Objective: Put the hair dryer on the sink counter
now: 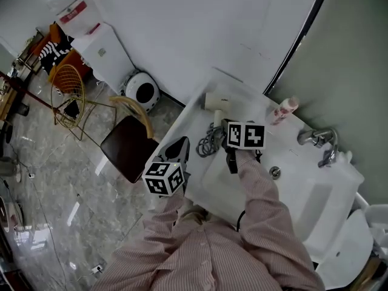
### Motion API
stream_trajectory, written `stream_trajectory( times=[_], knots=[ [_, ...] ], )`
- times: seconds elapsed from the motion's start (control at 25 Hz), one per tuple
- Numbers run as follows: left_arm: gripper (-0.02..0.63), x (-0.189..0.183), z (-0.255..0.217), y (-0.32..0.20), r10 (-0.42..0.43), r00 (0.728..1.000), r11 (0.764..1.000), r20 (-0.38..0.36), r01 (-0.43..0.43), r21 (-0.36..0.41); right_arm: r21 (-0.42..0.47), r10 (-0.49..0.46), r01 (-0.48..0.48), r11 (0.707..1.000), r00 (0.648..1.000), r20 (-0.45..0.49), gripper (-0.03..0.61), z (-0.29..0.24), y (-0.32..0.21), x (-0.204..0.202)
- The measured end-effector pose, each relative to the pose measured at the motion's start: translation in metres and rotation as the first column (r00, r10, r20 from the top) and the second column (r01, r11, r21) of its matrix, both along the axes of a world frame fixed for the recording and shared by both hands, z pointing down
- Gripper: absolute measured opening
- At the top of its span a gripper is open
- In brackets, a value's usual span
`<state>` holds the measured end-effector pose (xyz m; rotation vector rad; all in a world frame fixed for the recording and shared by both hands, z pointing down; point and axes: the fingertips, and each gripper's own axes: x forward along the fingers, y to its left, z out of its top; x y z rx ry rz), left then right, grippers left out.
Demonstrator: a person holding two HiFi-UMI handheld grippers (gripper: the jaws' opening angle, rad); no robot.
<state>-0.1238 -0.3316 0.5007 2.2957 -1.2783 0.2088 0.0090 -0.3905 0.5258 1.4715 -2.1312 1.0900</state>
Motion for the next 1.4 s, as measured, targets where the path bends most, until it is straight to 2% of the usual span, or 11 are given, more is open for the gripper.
stream_trajectory(
  times=[0.2,0.32,0.4,0.52,0.64,1.04,1.4],
  knots=[
    [-0.003,0.004,-0.019,0.021,0.029,1.0,0.999,0.002,-0.03,0.045,0.079,-0.046,0.042,0.996,0.998,0.049,0.006,-0.02,0.03,-0.001],
    [-0.003,0.007,-0.031,0.034,0.048,0.999,0.996,0.0,-0.048,0.08,0.176,-0.092,0.072,0.982,0.99,0.104,0.006,-0.04,0.044,-0.005],
    [-0.003,0.007,-0.041,0.043,0.062,0.998,0.991,0.003,-0.062,0.116,0.266,-0.135,0.099,0.959,0.984,0.117,0.006,-0.058,0.055,-0.008],
    [-0.003,0.003,-0.058,0.058,0.07,0.998,0.982,0.004,-0.069,0.176,0.394,-0.19,0.134,0.909,0.976,0.105,0.006,-0.083,0.075,-0.012],
    [-0.003,-0.002,-0.071,0.068,0.063,0.998,0.974,-0.003,-0.061,0.219,0.475,-0.218,0.144,0.868,0.97,0.103,0.006,-0.102,0.092,-0.014],
    [-0.003,-0.019,-0.103,0.089,0.031,0.999,0.947,-0.017,-0.024,0.319,0.599,-0.199,0.024,0.801,0.953,0.228,0.006,-0.148,0.131,-0.004],
    [-0.003,-0.036,-0.12,0.096,0.002,1.0,0.933,-0.02,0.005,0.36,0.646,-0.157,-0.018,0.763,0.964,0.213,0.006,-0.167,0.154,0.011]
  ],
)
